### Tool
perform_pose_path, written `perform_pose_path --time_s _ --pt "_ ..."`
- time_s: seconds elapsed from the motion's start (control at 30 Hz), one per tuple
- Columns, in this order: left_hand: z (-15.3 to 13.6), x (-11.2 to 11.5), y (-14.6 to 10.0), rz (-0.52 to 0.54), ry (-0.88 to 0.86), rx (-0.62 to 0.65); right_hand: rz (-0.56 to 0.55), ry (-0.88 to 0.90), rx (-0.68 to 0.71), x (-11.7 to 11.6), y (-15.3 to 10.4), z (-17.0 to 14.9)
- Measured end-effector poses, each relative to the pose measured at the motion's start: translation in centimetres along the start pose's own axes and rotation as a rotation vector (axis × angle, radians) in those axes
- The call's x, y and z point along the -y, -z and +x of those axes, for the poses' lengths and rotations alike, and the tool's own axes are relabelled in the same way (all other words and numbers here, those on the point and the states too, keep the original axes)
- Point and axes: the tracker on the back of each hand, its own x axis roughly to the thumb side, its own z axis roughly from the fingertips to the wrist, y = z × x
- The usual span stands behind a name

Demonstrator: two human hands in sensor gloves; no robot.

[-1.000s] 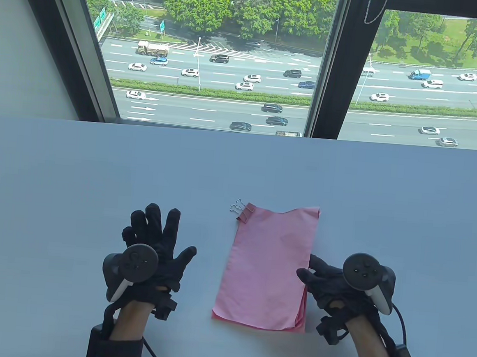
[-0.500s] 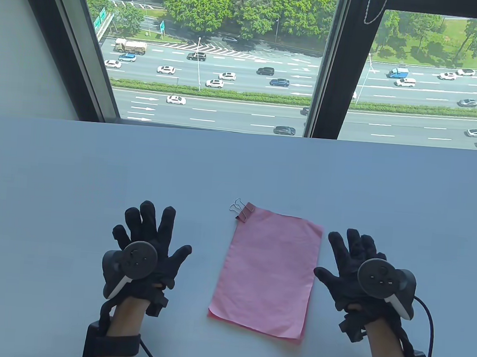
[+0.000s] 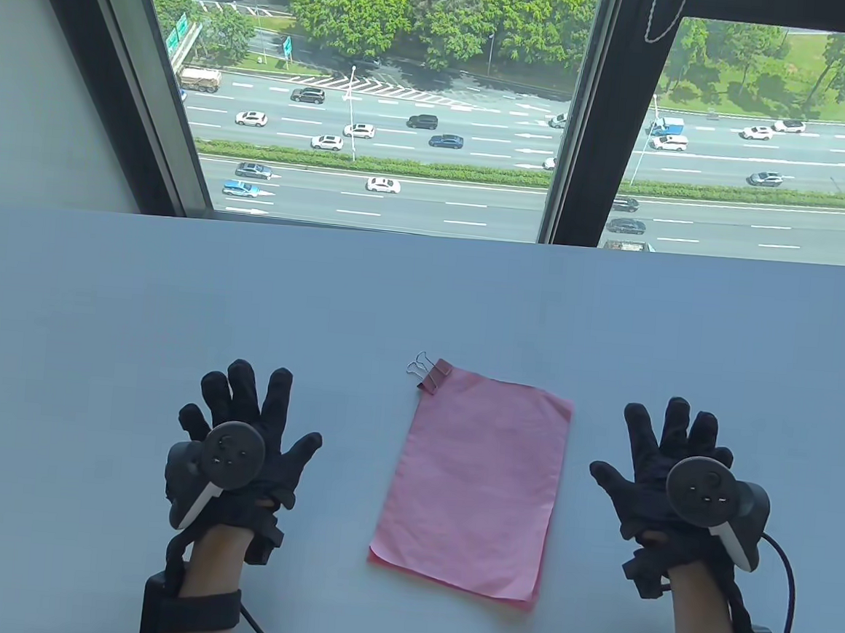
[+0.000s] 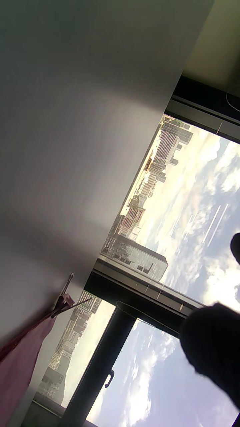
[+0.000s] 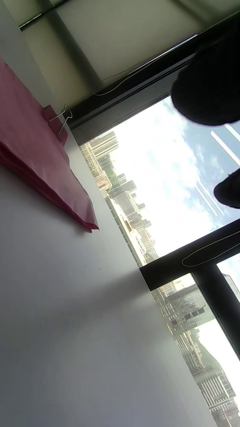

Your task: Clip paper with binder clip (Left hand to clip)

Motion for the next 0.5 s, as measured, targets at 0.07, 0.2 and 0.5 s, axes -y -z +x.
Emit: perform_pose_path --time_s 0.07,0.2,0.5 --pt "-0.13 0.03 0.04 -0.003 -0.003 -0.006 0.005 -0.001 0.0 -0.05 0.01 0.0" --pt "-0.22 -0.02 0.03 0.0 -0.007 -0.009 0.005 0.003 0.004 -0.12 0.03 0.0" --pt "-0.32 0.01 0.07 0.016 0.003 -0.004 0.002 0.008 0.002 -0.07 0.06 0.01"
